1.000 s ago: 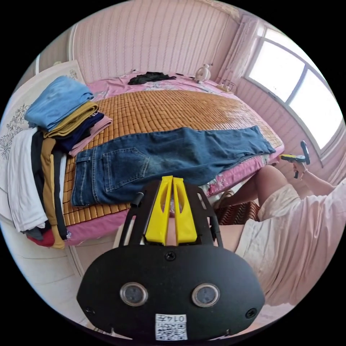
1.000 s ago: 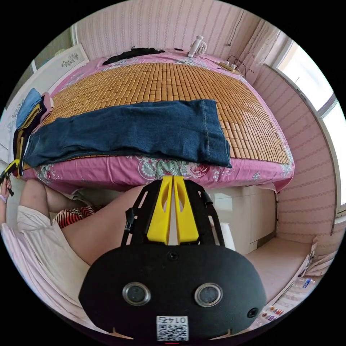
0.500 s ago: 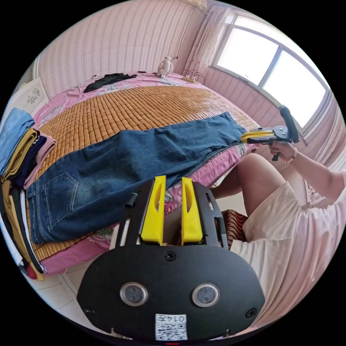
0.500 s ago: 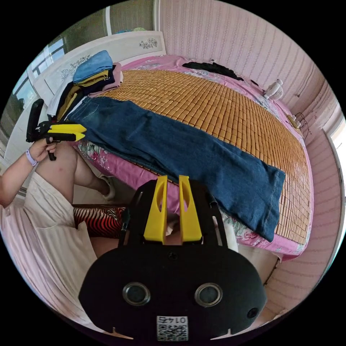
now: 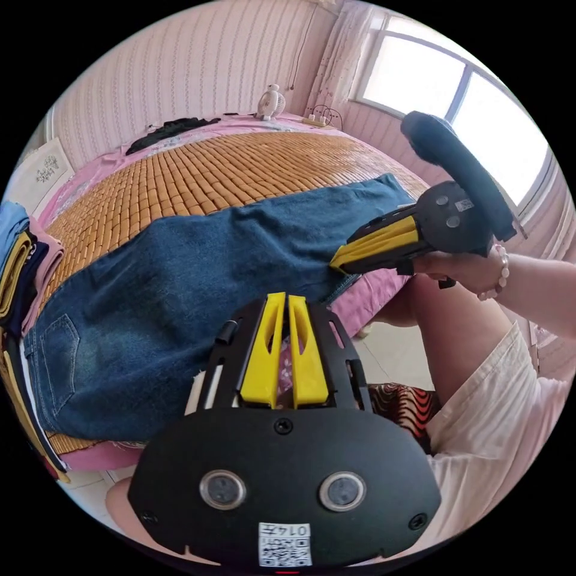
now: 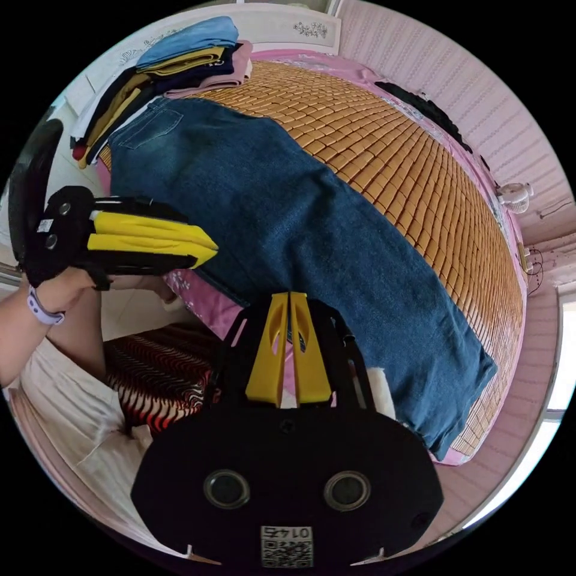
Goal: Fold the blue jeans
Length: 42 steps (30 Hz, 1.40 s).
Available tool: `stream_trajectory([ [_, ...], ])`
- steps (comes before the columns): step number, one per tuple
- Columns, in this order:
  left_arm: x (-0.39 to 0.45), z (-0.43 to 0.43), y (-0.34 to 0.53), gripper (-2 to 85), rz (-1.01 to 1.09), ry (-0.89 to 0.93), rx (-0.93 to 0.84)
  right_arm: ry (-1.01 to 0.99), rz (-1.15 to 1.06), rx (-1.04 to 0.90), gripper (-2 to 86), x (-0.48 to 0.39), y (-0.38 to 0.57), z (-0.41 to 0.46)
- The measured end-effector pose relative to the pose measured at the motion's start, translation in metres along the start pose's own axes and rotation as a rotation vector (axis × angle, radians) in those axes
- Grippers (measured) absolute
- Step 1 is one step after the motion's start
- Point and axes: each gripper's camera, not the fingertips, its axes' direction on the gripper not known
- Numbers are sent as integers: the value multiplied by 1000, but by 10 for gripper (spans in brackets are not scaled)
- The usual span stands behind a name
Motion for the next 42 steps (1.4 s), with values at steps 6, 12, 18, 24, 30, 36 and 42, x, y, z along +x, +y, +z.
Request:
stream_trajectory([
  [6,-1,10,13,-10,-3,94,-62,-50,-86,-48,-10,-5,-29,-4],
  [12,21,-11,2,-10,77,111,70,-87,-88,23,-10,8,-102,-26],
  [18,51,27,-12,-10,150,76,5,-18,-101,-41,-8,8,-192,0],
  [24,64,34,-15,-10,188,71,-32,-1,-203,-204,-4,0,-244,28],
  [30,77,36,-19,-10,226,62,-52,-18,-251,-180,-4,0,-253,29],
  [36,87,35,-24,-10,218,86,-99,51,-331,-119,-3,-9,-247,28],
  [42,106,37,-22,-10,270,65,-107,171,-387,-71,-4,-21,-233,32],
])
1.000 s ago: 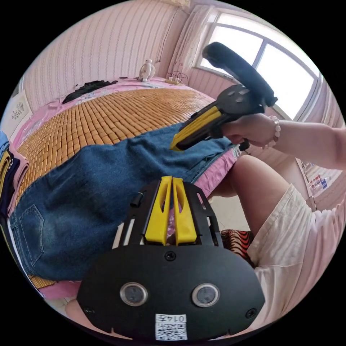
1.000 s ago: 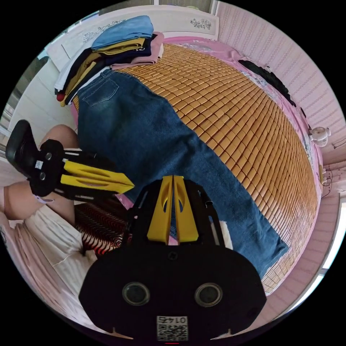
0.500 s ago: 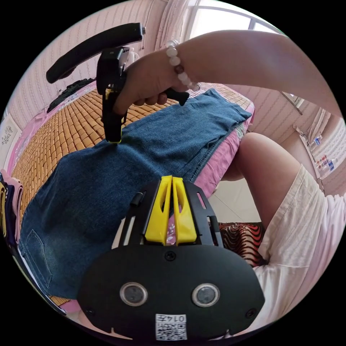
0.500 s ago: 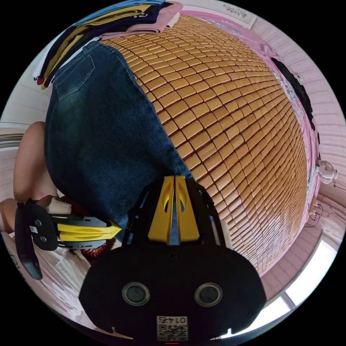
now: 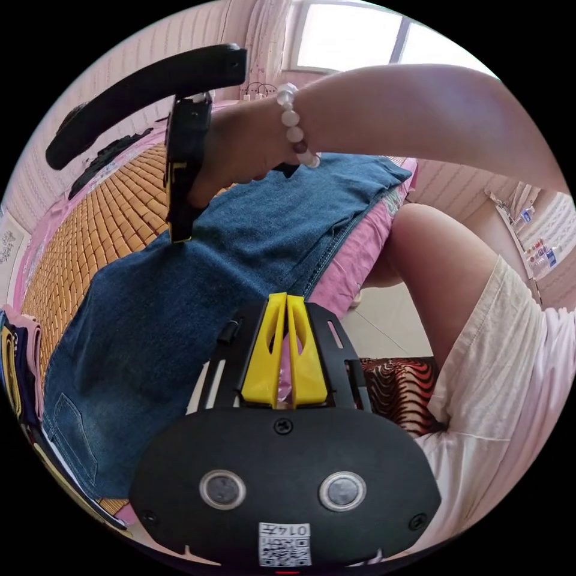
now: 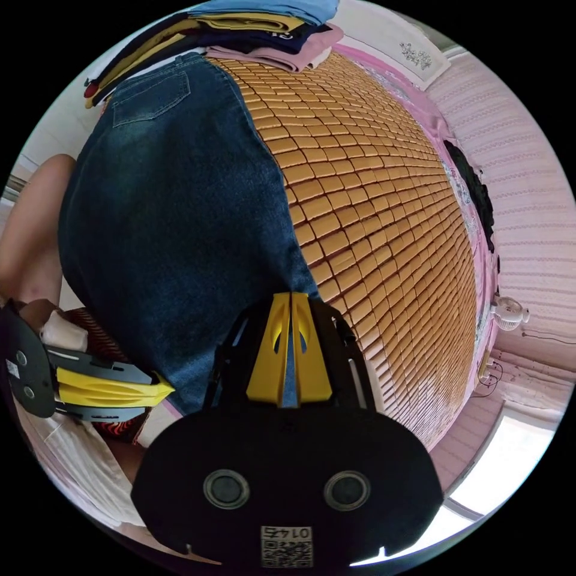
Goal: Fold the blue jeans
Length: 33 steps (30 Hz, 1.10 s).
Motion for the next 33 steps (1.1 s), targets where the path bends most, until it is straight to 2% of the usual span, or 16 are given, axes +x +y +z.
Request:
stream_trajectory([
  [5,10,1,0,-10,33,-31,11,47,-74,-31,-4,-4,5,5],
  [21,16,-4,-5,-10,32,-36,4,10,-32,6,-6,17,92,31],
  [25,21,-15,-4,-10,56,-33,58,3,14,63,-9,24,128,37],
  [31,12,-38,6,-10,17,-29,106,-144,275,190,-7,59,262,31],
  [33,5,-45,10,-10,-9,-43,112,-186,487,237,-1,82,356,30],
])
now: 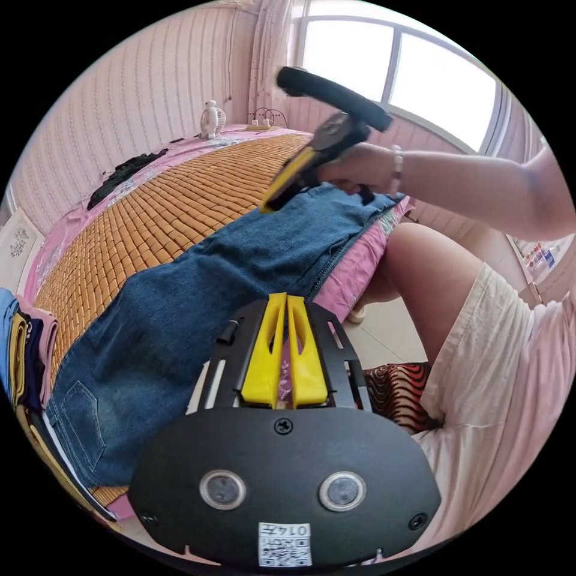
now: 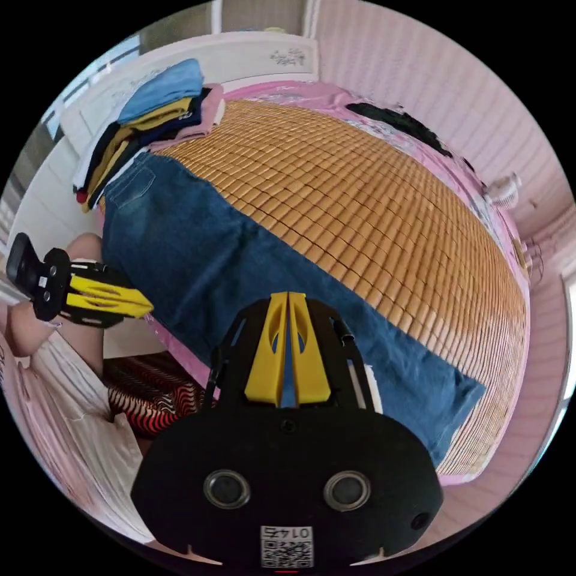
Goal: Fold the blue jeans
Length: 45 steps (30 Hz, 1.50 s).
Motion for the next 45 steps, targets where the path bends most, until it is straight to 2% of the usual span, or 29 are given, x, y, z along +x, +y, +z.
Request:
stream_trajectory([
  [2,-9,-8,3,-10,-49,-32,18,44,192,43,21,49,64,-21],
  [6,-36,-27,7,-10,-185,-55,69,242,642,152,160,143,224,-56],
  [9,-50,-31,7,-10,-225,-64,35,360,896,212,219,186,316,-62],
  [13,-63,-35,13,-10,-257,-103,-45,335,1067,240,229,227,390,-45],
  [15,-71,-34,17,-10,-299,-100,-78,230,1134,258,211,249,423,-29],
  [19,-91,-19,23,-10,-358,-122,-182,163,1139,254,176,268,455,-21],
  [24,-105,7,26,-10,-407,-107,-310,140,1060,214,57,278,483,-35],
  [31,-120,12,29,-10,-383,-106,-308,-38,1001,317,27,304,526,-59],
  [36,-129,15,29,-10,-345,-100,-300,-295,1018,754,20,316,559,-95],
  [45,-139,40,7,-10,-262,10,-254,-268,744,1038,17,316,513,-187],
])
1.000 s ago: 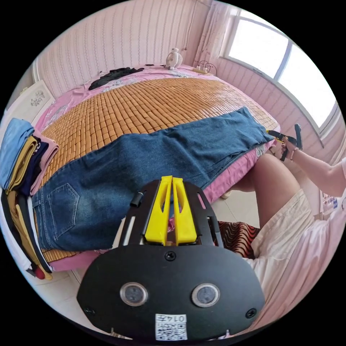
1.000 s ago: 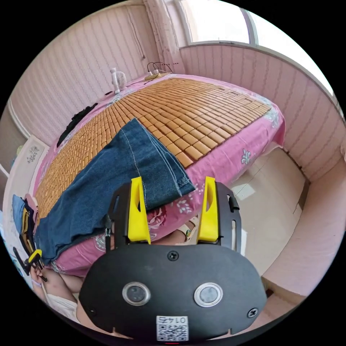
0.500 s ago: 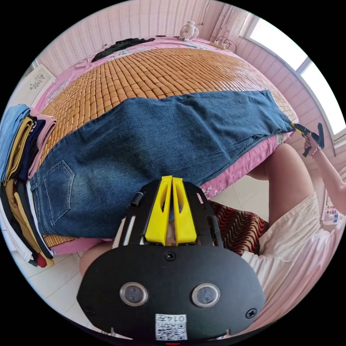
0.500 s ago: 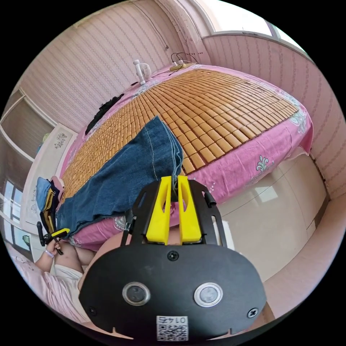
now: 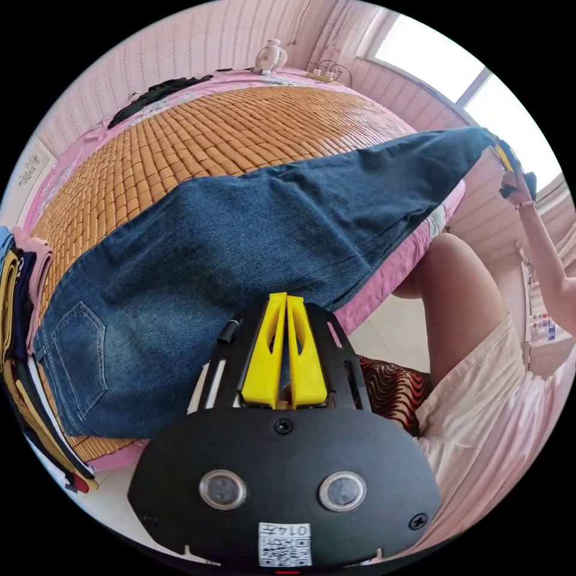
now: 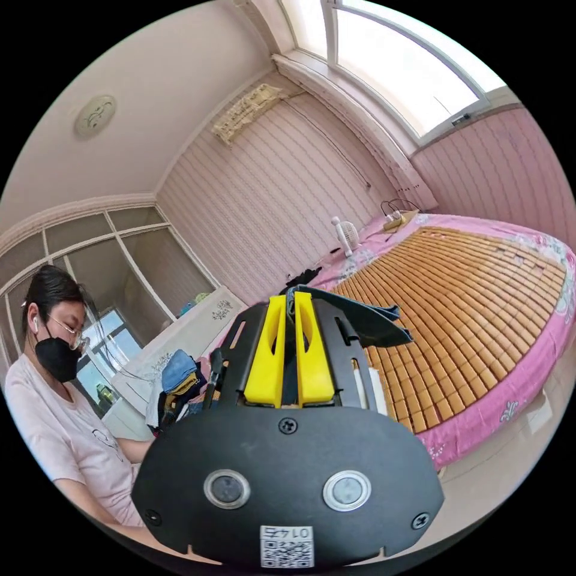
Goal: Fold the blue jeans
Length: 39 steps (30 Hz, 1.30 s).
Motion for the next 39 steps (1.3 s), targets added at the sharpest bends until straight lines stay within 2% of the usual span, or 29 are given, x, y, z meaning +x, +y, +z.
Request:
stream_trajectory([
  [5,25,19,-33,-10,126,71,45,-113,-167,38,16,-72,-43,12],
  [10,44,55,-83,-10,24,350,148,-311,-348,-45,15,-172,-49,85],
  [14,38,22,-77,-10,35,469,256,-535,-487,-256,20,-268,-4,194],
  [17,-9,-37,-20,-9,-30,426,360,-697,-500,-504,32,-330,75,284],
  [18,-34,-61,15,-8,-91,356,388,-718,-474,-596,45,-347,116,317],
  [22,-102,-127,134,10,-282,-168,326,-588,-483,-871,75,-373,234,392],
  [24,-131,-145,170,31,-376,-207,302,-462,-549,-974,82,-381,274,409],
  [28,-175,-157,205,67,-483,-122,397,-404,-612,-1017,103,-401,294,420],
  [34,-210,-116,173,73,-502,137,477,-304,-895,-1025,129,-469,337,448],
  [37,-232,-96,163,81,-566,191,482,-235,-1017,-1000,122,-502,364,472],
  [39,-244,-88,157,88,-593,212,480,-118,-1111,-998,91,-519,382,494],
])
